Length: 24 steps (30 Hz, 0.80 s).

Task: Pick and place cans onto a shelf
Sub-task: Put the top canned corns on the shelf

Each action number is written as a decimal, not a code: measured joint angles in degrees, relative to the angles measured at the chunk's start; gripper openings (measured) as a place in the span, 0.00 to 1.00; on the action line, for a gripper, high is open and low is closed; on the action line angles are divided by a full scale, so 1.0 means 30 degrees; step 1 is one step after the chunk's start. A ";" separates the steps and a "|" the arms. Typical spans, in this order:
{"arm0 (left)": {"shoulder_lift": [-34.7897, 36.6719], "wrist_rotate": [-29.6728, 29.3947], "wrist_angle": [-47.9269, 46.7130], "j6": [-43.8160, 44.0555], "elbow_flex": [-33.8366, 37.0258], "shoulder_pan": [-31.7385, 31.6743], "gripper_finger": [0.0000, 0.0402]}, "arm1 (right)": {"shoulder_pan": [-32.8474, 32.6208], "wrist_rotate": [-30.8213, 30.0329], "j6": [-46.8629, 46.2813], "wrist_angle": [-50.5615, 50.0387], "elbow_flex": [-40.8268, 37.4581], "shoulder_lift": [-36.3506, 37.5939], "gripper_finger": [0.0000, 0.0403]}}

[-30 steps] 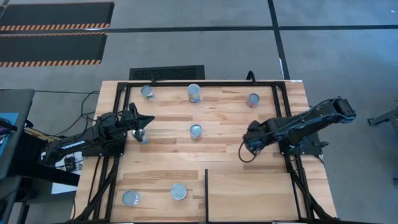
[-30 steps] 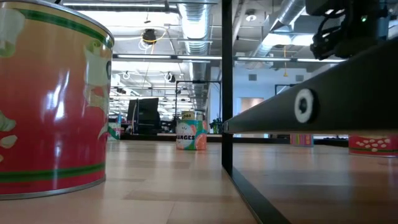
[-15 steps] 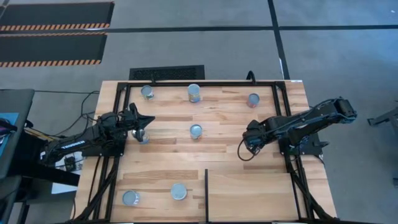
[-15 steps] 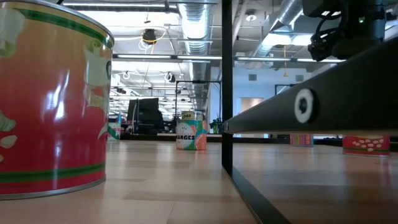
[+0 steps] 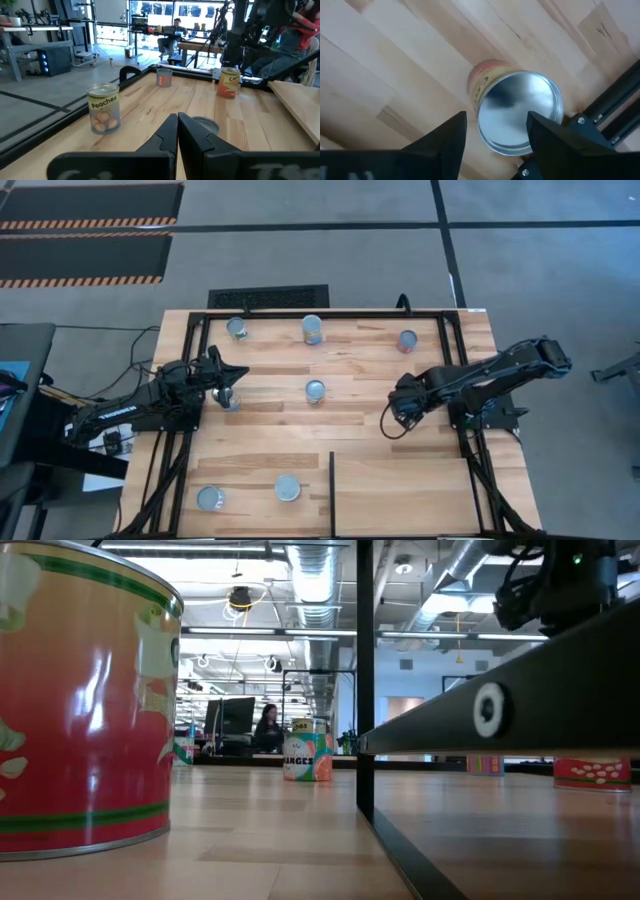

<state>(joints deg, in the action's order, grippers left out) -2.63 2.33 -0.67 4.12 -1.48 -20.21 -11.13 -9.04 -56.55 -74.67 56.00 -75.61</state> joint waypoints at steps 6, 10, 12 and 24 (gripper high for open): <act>0.0000 -0.0007 0.0000 0.0000 0.0000 0.0000 0.00 | 0.0014 -0.0025 0.0465 0.0658 -0.0293 -0.1406 0.44; 0.0000 -0.0018 -0.0004 0.0007 0.0000 0.0000 0.00 | 0.0014 0.0309 0.1102 0.0790 -0.0215 -0.1955 0.31; -0.0023 -0.0035 0.0000 0.0007 0.0000 -0.0007 0.00 | -0.0061 0.0560 0.1288 0.0711 -0.0070 -0.2026 0.22; -0.0131 -0.0043 -0.0002 -0.0474 0.0000 -0.0002 0.00 | -0.2125 0.3373 0.0456 -0.2493 0.5896 -0.1991 0.01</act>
<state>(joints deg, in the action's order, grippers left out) -3.03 2.20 -0.67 2.70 -1.48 -20.21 -17.51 1.08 -55.19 -82.14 73.69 -81.58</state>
